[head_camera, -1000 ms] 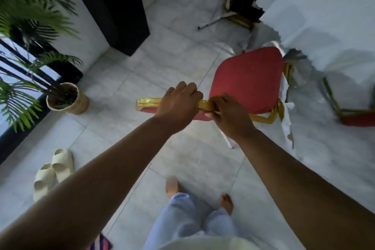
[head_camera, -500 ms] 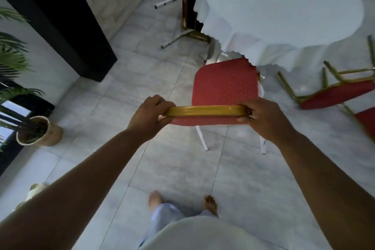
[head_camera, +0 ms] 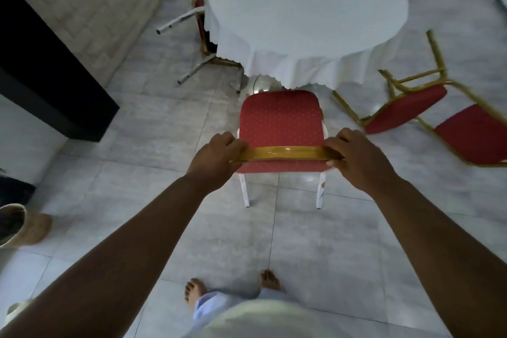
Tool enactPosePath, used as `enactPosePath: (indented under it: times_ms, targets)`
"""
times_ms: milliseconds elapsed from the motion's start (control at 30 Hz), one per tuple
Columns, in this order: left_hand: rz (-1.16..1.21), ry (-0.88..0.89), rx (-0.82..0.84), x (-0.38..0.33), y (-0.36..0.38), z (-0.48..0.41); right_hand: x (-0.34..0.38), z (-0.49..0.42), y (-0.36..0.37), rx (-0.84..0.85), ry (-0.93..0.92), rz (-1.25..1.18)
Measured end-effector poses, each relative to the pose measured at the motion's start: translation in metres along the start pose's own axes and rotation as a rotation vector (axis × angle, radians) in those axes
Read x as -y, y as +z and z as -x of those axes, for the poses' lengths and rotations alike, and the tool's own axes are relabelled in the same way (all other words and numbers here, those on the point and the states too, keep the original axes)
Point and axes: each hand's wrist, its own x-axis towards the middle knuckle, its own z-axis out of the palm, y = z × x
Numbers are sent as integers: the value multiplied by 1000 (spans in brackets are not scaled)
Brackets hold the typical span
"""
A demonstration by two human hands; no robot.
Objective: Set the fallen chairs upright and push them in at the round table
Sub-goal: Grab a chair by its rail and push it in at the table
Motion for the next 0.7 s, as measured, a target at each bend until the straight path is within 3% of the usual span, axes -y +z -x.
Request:
enactPosePath:
  times_ms: [233,600,700]
  targets:
    - [-73,118,43,-31,22,-20,-28,46,34,-31,105,-49]
    - [-27,-30,-17,-41,41,12,1,74,45,-122,233,-58]
    - [-90,-45,40,-44,57,32,19,93,60,-35,252,-24]
